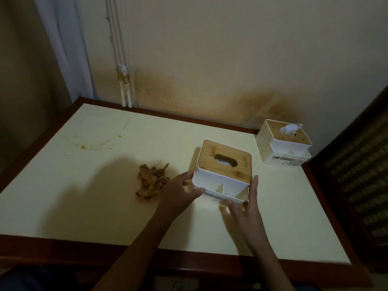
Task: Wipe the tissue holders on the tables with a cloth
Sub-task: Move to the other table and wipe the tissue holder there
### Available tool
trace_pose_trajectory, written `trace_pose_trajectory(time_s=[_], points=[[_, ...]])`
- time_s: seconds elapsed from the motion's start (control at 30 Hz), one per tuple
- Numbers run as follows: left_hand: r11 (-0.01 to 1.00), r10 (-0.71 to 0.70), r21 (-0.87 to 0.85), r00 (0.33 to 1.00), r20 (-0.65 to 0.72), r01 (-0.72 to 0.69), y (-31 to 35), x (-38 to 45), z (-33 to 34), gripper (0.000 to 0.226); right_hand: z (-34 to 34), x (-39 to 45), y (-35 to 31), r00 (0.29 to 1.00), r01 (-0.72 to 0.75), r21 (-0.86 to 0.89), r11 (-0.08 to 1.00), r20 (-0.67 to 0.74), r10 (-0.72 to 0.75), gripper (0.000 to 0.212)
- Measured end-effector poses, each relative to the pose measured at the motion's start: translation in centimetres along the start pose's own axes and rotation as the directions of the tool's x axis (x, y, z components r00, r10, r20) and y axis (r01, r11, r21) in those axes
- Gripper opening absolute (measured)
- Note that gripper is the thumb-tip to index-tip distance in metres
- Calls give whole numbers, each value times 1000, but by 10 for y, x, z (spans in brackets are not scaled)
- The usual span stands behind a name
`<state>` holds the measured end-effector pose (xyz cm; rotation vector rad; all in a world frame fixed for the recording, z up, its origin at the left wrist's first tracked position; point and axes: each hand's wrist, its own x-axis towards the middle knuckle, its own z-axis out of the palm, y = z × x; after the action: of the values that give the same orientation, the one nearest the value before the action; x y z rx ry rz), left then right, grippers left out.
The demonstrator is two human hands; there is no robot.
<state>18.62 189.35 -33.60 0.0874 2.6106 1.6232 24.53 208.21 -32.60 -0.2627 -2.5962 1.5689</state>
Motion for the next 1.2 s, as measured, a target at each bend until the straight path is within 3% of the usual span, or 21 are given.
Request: trace_pose_trajectory(time_s=[0.17,0.33,0.47,0.6,0.73,0.83,0.93,1.03,1.1,1.2], points=[[999,-3,-51,999,-50,0,-4,-6,6,62,0,-1,10,994,-49,14,999,-100,50,87],[999,17,-49,991,-130,-23,4,-10,-2,66,3,-10,-4,983,33,65,997,-182,-21,73],[999,37,6,964,-263,-36,20,-12,-9,58,4,-11,-18,964,101,-45,994,-243,-109,57],[997,72,64,943,-325,-54,42,-5,-20,49,-2,-4,-38,971,170,-251,953,-124,-206,44],[994,85,88,946,-312,-60,56,7,-27,45,-12,18,-47,980,172,-426,889,-18,-198,52],[1000,-4,-12,975,-222,1,61,19,-35,41,-19,37,-49,980,187,-476,859,32,-196,58],[993,29,-109,996,-83,-38,58,27,-40,38,-25,56,-56,982,183,-502,845,49,-184,62],[985,30,-164,995,-95,-46,52,28,-43,34,-28,73,-68,982,183,-527,830,52,-183,63],[997,-2,-75,978,-207,-14,39,27,-47,32,-30,88,-71,978,203,-518,831,64,-199,61],[967,-44,230,961,-272,109,0,23,-50,39,-35,109,-73,982,190,-511,838,95,-164,52]])
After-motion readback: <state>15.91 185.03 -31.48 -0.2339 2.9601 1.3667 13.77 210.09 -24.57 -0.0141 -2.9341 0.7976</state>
